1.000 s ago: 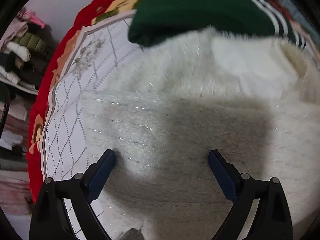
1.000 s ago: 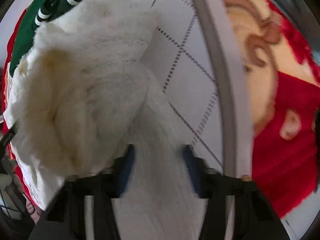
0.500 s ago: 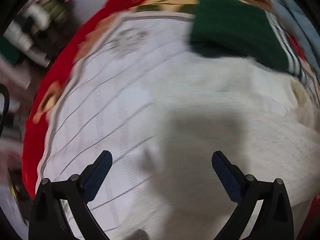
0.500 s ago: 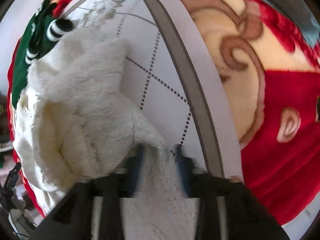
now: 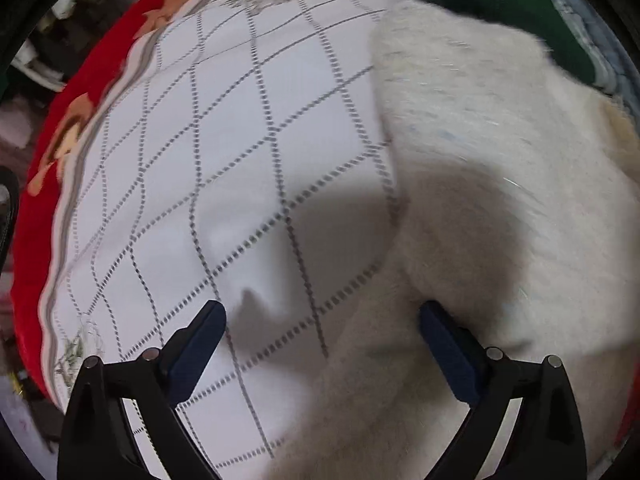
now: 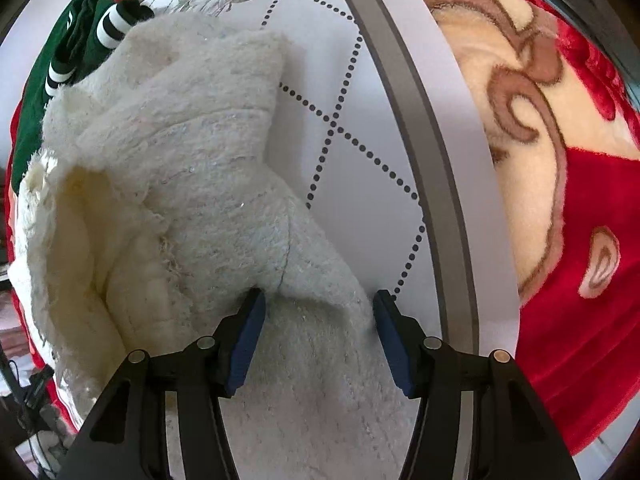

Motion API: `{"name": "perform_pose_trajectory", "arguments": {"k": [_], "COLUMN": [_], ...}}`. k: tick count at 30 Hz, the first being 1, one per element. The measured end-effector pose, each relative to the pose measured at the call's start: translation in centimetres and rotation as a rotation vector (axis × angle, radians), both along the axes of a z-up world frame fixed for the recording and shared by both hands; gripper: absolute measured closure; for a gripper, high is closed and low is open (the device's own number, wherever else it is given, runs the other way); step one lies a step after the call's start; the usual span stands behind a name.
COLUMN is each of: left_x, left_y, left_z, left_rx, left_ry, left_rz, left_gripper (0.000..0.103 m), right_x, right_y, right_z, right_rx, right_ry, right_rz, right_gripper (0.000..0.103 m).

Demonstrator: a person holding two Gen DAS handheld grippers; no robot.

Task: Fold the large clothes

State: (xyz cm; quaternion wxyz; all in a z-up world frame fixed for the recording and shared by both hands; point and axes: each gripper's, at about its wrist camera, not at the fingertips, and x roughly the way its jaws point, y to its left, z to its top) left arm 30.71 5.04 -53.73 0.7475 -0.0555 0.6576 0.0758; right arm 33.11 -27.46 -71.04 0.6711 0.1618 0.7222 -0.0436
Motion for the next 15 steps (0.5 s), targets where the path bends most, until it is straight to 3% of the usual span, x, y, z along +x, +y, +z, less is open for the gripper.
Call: {"name": "perform_pose_trajectory", "arguments": {"k": [3, 6, 12, 14, 15], "left_x": [-1.6, -2.1, 1.4, 2.0, 2.1], "left_y": [-1.2, -2.3, -1.3, -1.2, -1.3], "left_z": [0.1, -1.7, -2.6, -2.5, -2.3], "left_rx": [-0.032, 0.053, 0.139, 0.11, 0.096], "left_ry": [0.036, 0.083, -0.042, -0.083, -0.096], "left_rz": [-0.082, -0.108, -0.016, -0.01, -0.009], "left_gripper": [0.005, 0.005, 0.006, 0.024, 0.039], "right_x": [0.3, 0.2, 0.4, 0.0, 0.0], "right_y": [1.0, 2.9, 4.8, 5.1, 5.5], "right_z": [0.3, -0.5, -1.3, -1.2, -1.2], "right_rx": [-0.023, -0.044, -0.057, -0.055, -0.049], "right_ry": [0.018, 0.022, 0.011, 0.004, -0.003], "right_rz": [0.021, 0.023, 0.023, 0.037, 0.049], "right_gripper": [0.045, 0.045, 0.045, 0.046, 0.049]}}
